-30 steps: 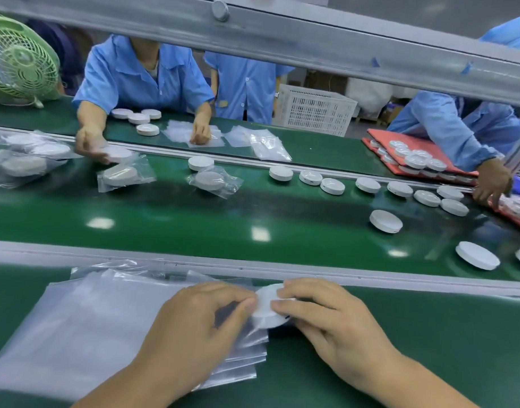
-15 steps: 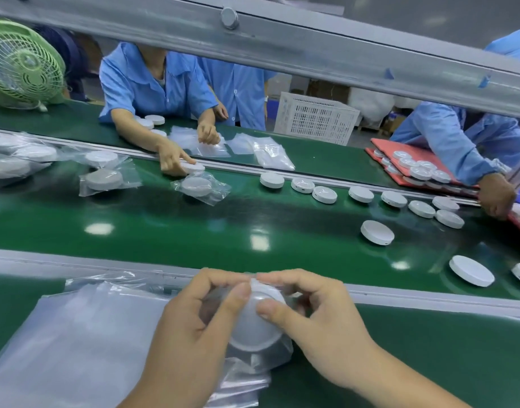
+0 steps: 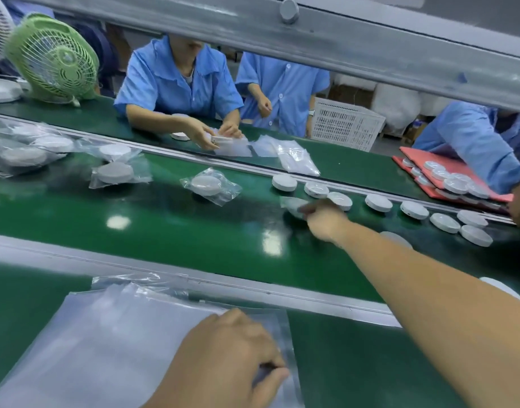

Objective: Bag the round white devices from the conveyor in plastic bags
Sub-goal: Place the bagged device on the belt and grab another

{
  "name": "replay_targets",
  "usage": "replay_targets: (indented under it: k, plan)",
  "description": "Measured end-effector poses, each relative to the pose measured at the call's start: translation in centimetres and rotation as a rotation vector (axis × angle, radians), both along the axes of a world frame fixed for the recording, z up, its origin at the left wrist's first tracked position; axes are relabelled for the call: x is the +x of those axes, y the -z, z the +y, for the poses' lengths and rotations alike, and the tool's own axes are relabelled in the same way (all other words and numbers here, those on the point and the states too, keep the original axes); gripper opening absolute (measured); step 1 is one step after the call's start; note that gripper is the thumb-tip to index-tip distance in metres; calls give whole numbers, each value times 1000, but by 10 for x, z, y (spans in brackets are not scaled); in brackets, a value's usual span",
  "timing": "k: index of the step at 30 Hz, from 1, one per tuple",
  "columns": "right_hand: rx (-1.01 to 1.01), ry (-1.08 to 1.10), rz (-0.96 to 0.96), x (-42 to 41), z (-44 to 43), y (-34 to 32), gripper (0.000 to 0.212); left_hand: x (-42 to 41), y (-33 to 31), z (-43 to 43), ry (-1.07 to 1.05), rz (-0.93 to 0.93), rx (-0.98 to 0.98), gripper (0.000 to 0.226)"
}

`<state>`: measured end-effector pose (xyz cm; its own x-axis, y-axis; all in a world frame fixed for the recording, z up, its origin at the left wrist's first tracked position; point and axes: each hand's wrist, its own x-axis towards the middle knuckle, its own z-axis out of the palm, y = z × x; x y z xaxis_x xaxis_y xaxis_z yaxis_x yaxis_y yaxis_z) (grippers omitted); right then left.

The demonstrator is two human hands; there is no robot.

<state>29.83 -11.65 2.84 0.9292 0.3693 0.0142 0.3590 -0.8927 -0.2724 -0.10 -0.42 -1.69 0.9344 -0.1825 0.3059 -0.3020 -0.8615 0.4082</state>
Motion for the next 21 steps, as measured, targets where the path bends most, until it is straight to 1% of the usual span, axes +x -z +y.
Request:
replay_targets:
  k: [1,2,3,4,5,7,9,11,13,14,15,16,17,18,19,20,21]
  plan:
    - [-46,-22,60,3,3,7,31,1,1,0,19,7,-9,17]
    - [-53,-41,76,4,4,14,30,2,-1,1,40,50,-33,21]
    - [-63,-53,50,5,4,19,31,4,0,2,48,78,-58,28]
    - [-100,-66,-11,6,3,23,32,5,0,3,58,57,-72,35]
    - [-142,-76,-70,8,1,26,32,5,3,2,39,25,-19,38]
    - [-117,-81,-84,14,0,32,31,8,5,4,24,48,52,29]
    - [-108,-103,-46,19,1,34,33,8,2,5,18,25,-2,24]
    - [-189,-144,5,22,5,34,44,8,4,5,37,12,-4,22]
    - [-199,-157,63,22,6,30,61,5,4,5,57,74,3,23]
    - [-204,-137,16,23,5,29,63,5,5,5,54,58,-4,21]
    - [-239,-95,-83,24,0,29,60,4,3,5,31,21,6,20]
    - [-300,-19,-182,26,-8,29,59,3,1,4,14,29,3,21]
    - [-361,84,-216,31,-21,30,62,3,1,3,-1,33,-14,26]
    - [-406,190,-184,36,-37,31,67,1,5,2,-15,-5,-33,31]
    - [-436,259,-108,41,-57,33,71,1,8,2,-36,-28,-48,33]
    - [-445,277,-27,45,-79,34,72,0,10,1,-53,-46,-47,33]
    - [-434,272,20,48,-99,35,68,-1,9,0,-66,-59,-58,32]
